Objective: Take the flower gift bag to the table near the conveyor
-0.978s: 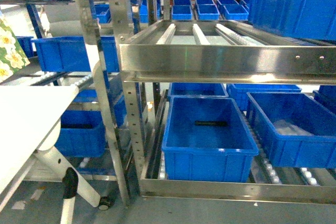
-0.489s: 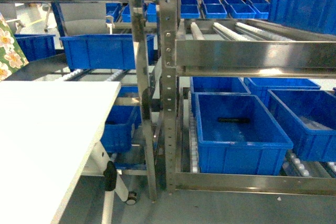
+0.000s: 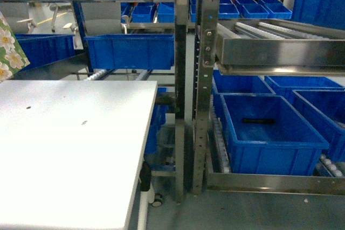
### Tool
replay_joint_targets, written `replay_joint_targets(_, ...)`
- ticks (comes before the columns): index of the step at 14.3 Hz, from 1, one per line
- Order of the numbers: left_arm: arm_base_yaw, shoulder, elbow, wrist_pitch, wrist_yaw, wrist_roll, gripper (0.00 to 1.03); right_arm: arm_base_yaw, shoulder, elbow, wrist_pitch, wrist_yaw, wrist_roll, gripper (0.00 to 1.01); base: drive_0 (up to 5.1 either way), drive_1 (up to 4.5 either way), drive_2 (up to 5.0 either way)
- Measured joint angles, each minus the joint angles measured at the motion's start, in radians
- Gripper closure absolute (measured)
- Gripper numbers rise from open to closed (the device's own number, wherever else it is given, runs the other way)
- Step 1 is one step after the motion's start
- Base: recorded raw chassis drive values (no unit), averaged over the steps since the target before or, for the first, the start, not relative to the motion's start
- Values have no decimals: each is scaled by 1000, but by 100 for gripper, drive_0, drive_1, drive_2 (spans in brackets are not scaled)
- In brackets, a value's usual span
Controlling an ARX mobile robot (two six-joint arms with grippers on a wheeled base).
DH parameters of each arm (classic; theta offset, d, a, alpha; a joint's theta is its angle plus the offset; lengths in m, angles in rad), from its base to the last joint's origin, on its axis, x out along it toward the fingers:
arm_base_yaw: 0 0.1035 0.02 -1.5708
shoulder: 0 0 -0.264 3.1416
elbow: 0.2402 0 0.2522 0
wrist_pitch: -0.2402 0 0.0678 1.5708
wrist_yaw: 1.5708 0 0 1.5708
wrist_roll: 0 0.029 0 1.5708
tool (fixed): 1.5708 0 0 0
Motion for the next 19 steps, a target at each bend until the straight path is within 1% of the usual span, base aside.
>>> replay_joint_targets(15, 0, 0, 0, -1, 0, 0, 101, 0, 0, 0, -1, 0, 0, 98, -466, 118, 376)
replay_joint_targets(19, 0, -1, 0, -2, 0, 0, 101, 0, -5, 0, -2, 0, 0, 98, -452, 404, 65)
